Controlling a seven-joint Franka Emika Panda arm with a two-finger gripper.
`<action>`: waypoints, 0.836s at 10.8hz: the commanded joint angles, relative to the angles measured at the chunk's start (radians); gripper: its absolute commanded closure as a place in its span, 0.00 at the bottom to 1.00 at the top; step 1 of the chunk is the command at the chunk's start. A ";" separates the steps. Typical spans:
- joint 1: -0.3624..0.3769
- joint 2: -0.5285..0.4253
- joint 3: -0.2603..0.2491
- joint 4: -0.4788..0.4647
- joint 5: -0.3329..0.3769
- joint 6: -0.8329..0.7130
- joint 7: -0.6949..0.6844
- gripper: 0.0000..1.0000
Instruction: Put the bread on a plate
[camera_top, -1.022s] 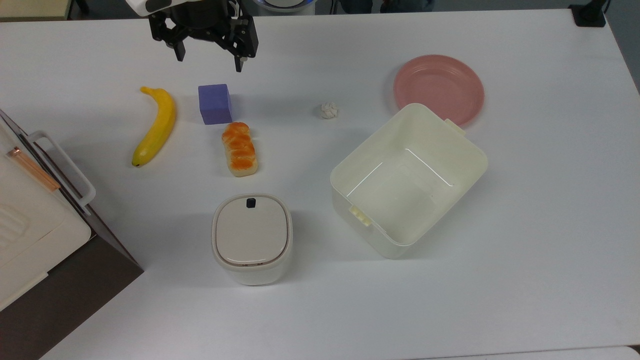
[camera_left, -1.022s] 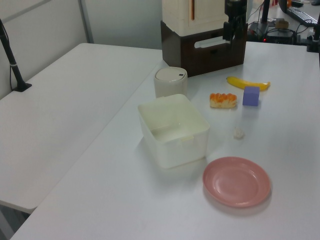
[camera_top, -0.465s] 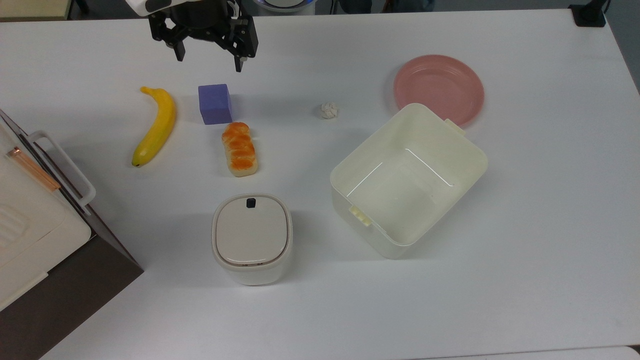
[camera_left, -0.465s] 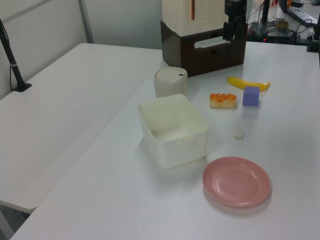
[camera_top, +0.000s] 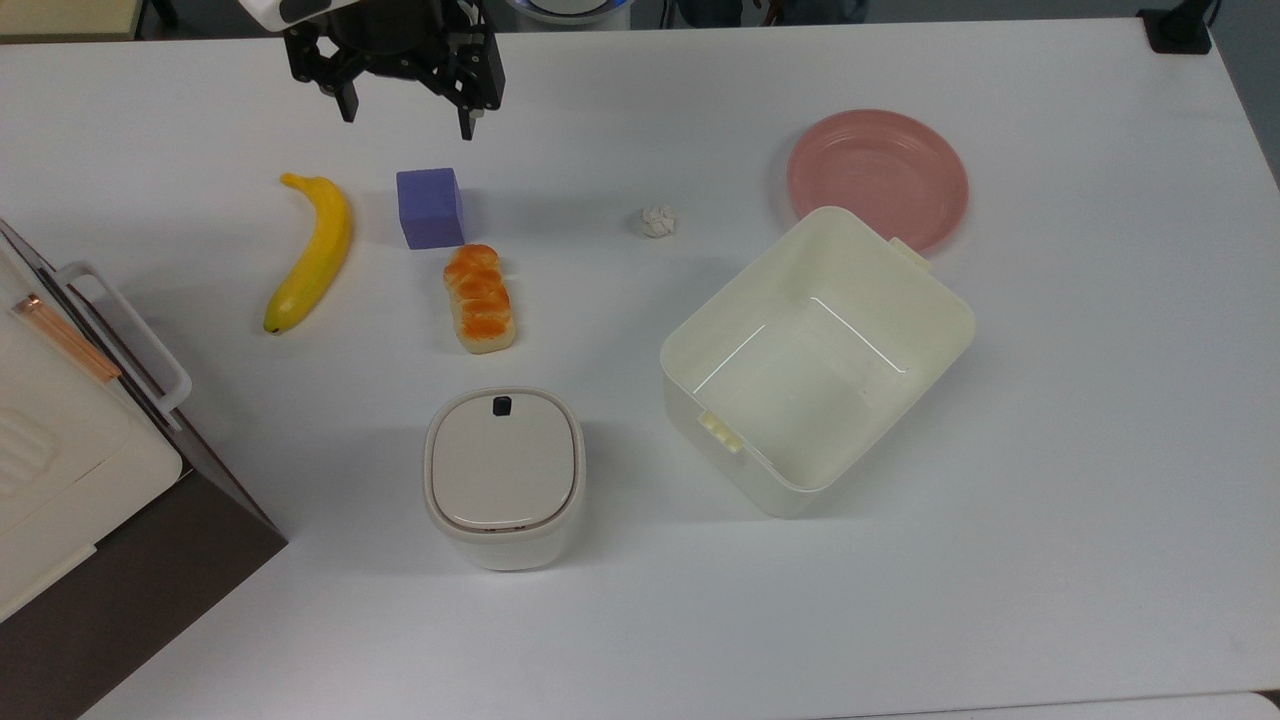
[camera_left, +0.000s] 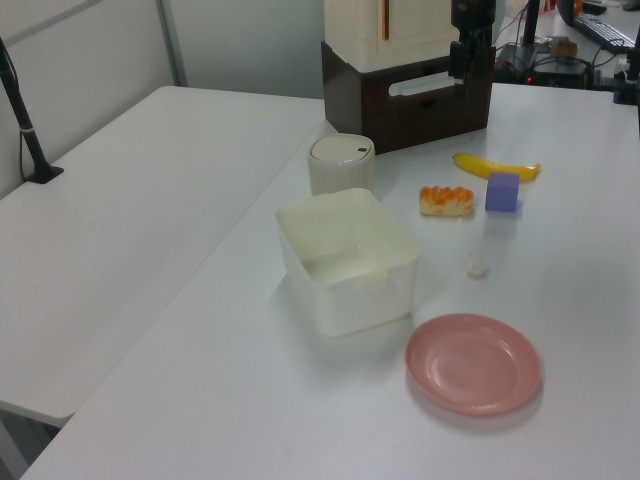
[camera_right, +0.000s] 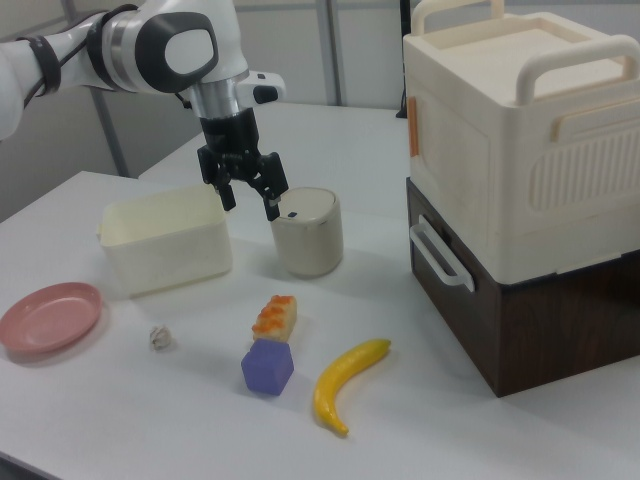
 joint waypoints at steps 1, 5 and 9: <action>-0.002 -0.008 -0.003 -0.007 0.022 -0.015 -0.046 0.00; 0.004 -0.002 -0.007 -0.030 0.021 -0.015 -0.127 0.00; 0.000 0.061 -0.044 -0.103 0.036 0.135 -0.199 0.00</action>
